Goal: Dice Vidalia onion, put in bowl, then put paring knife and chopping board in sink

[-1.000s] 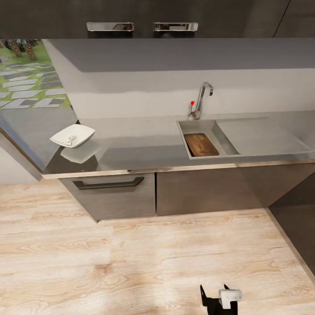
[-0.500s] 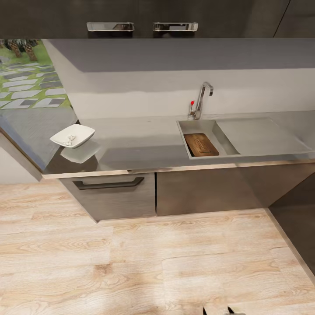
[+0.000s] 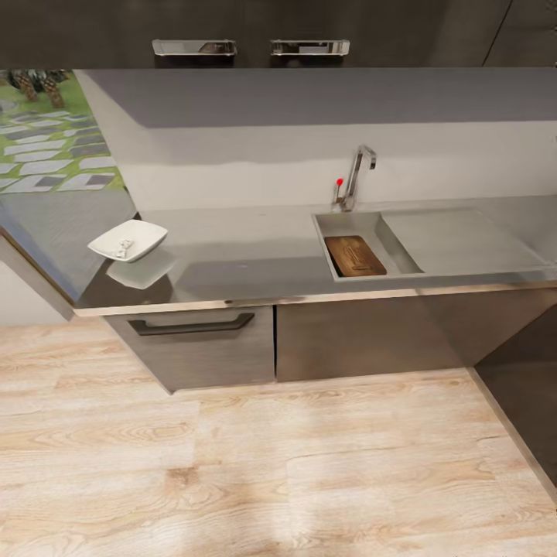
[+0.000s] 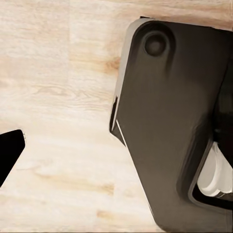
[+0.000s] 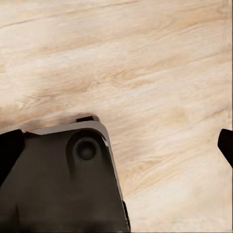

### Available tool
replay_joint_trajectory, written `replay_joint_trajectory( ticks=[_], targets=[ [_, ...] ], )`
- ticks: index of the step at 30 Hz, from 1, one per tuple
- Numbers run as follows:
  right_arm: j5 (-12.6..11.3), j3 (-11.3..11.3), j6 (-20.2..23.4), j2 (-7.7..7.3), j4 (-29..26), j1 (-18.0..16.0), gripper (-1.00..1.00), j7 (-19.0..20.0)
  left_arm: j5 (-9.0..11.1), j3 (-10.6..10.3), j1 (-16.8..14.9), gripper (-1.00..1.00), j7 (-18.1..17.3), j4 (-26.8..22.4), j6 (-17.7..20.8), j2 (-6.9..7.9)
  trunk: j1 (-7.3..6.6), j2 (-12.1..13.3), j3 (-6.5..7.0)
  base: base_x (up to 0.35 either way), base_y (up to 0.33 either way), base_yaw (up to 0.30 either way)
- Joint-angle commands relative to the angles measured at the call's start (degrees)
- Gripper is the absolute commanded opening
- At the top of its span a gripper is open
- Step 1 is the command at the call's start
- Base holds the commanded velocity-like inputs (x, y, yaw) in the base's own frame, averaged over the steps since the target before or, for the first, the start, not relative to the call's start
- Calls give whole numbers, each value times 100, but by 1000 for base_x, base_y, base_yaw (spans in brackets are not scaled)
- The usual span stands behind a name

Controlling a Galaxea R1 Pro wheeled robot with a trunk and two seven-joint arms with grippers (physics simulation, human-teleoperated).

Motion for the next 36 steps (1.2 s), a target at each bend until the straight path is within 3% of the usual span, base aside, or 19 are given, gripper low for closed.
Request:
replay_joint_trajectory(
  ticks=[1, 3, 5, 7, 27, 36],
  targets=[
    [-210, 45, 69, 1, -15, -5, 100, -15, 58, -13, 3, 100, 19, 84, -3, 2, 4, -10, -4, 0, 0, -112],
    [-743, 44, 152, 1, -5, 4, 100, 189, 59, -15, 3, 100, 25, 442, -26, 3, 4, -10, 8, 0, 0, -147],
    [-1032, 44, 191, 0, -2, 7, 100, 504, 59, -11, 3, 100, 26, 808, -45, 3, 4, -10, 22, 0, 0, -169],
    [-1120, 44, 213, 5, 0, 8, 100, 696, 58, -8, 3, 100, 27, 1141, -59, 8, 4, -10, 37, 0, 0, -176],
    [-1190, 44, 402, 7, -9, 9, 100, 838, 59, -20, 3, 100, 27, 3351, -70, 55, 4, -10, 187, 0, 0, -178],
    [-1190, 44, 403, 40, 26, 9, 100, 838, 60, -13, 3, 100, 27, 3501, -70, 55, 4, -10, 264, 0, 0, -29]
  ],
)
